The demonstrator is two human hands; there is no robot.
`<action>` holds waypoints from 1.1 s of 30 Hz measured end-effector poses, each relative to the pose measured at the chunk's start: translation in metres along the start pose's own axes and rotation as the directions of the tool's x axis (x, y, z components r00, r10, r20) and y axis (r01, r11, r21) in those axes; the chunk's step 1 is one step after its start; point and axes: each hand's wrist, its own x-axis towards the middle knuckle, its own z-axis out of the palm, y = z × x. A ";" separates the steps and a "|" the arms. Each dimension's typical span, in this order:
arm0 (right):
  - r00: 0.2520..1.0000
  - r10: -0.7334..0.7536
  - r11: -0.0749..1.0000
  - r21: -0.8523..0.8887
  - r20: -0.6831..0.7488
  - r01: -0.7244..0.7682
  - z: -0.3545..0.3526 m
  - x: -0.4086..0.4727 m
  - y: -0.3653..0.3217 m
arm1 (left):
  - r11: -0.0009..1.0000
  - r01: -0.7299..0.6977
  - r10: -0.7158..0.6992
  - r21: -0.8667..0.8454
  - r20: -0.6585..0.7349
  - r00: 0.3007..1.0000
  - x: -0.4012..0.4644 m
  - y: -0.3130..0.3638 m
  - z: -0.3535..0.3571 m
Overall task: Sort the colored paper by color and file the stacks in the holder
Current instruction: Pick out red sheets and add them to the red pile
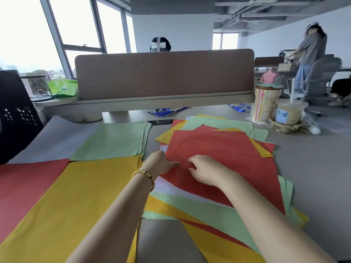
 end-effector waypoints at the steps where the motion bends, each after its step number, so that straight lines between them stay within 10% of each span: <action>1: 0.999 0.010 0.999 0.035 -0.048 -0.008 0.002 0.001 0.001 | 0.999 -0.030 0.029 -0.014 -0.026 0.999 -0.002 0.002 0.000; 6: 0.908 0.152 0.960 0.278 -0.390 -0.041 -0.010 0.008 0.009 | 0.932 -0.108 0.030 -0.347 -0.221 0.975 0.000 0.013 -0.008; 11: 0.795 0.223 0.949 0.312 -0.565 -0.044 -0.022 0.020 0.025 | 0.663 -0.017 -0.217 -0.749 -0.213 0.953 0.021 0.012 0.000; 16: 0.993 0.066 0.982 0.183 -0.100 -0.047 -0.003 0.028 0.032 | 0.698 0.018 -0.214 -0.715 -0.185 0.959 0.030 0.017 0.012; 19: 0.991 0.070 0.991 -0.118 0.118 -0.056 -0.010 0.028 0.026 | 0.667 0.036 -0.186 -0.744 -0.120 0.975 0.032 0.017 0.006; 23: 0.999 0.034 0.970 -0.240 -0.009 -0.035 -0.007 0.027 0.017 | 0.266 0.198 -0.176 -0.943 0.154 0.972 0.029 0.015 -0.002; 29: 0.989 0.009 0.986 -0.161 -0.149 -0.034 0.002 0.024 0.023 | 0.406 0.016 -0.112 -0.914 -0.032 0.993 0.028 0.015 0.016; 33: 0.959 0.164 0.982 -0.055 -0.232 -0.181 -0.014 0.020 0.028 | 0.171 -0.010 -0.279 -0.985 -0.058 0.958 0.031 0.014 0.017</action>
